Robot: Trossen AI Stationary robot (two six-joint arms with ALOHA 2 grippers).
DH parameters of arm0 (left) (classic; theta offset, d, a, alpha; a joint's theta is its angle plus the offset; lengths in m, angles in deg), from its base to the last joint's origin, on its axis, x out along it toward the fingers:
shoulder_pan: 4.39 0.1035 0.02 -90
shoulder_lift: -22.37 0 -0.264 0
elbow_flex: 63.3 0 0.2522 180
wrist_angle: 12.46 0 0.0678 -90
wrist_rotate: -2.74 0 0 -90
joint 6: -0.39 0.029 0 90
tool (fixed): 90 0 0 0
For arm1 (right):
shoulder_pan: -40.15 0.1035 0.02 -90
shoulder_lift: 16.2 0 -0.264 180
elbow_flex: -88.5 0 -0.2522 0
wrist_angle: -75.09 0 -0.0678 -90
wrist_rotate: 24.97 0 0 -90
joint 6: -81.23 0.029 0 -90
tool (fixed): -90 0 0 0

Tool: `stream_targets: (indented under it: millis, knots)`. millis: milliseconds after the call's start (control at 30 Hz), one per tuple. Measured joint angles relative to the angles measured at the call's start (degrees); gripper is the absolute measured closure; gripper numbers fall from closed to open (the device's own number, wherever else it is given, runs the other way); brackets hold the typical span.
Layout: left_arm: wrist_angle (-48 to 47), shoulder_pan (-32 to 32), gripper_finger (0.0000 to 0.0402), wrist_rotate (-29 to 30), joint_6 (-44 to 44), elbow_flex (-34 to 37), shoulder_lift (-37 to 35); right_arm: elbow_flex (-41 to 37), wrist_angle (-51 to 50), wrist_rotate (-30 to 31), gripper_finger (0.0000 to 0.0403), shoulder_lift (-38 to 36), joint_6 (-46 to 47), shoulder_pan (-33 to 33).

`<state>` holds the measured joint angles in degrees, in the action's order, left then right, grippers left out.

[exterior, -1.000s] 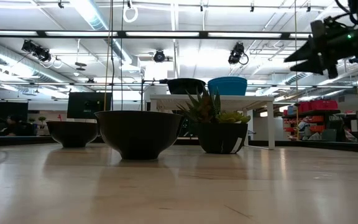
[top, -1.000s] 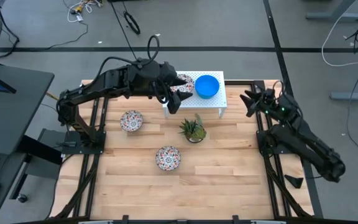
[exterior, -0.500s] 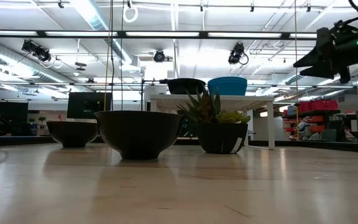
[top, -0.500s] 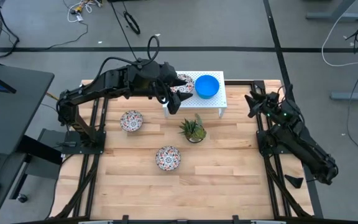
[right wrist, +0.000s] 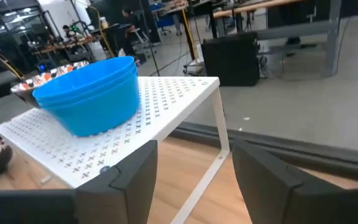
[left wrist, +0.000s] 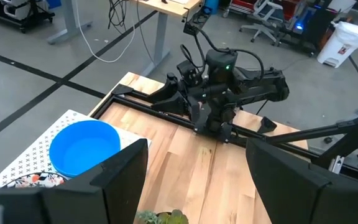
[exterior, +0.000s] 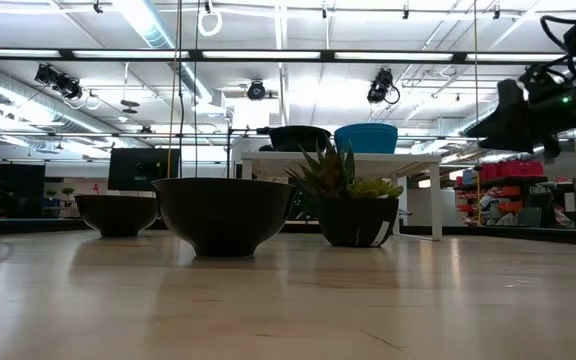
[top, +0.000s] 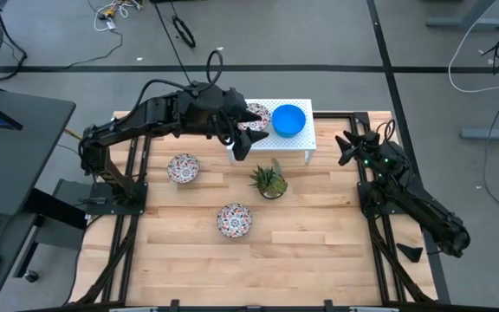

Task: Pick & Place Mini bowls
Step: Stack the bottom white patterned bowl on the white patterned bowl on the shelf

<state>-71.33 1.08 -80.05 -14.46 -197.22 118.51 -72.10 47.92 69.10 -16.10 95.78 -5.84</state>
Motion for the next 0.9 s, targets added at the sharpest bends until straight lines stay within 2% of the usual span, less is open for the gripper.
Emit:
stream_targets:
  millis: [167,333,533,700,900]
  knots:
    - [-0.2,0.0,0.0126,0.0,0.3,0.0,0.0,-0.8,4.1,-0.3,0.0192,0.0,-5.1,0.0]
    - [-0.2,0.0,0.0126,-2.2,0.5,0.0,0.0,-1.1,3.9,-0.3,0.0192,0.3,-9.5,0.0]
    - [-2.6,0.0,0.0126,-1.7,-2.8,0.0,1.4,-1.1,3.8,-0.6,0.0192,2.1,-5.8,0.0]
    - [-10.6,-0.1,0.0126,0.2,-8.4,0.0,2.4,-1.1,3.9,-0.6,0.0192,2.4,1.0,0.0]
    - [-22.3,-0.3,0.0126,2.6,-15.9,0.1,3.2,-1.1,3.9,-0.5,0.0192,2.4,1.1,0.0]
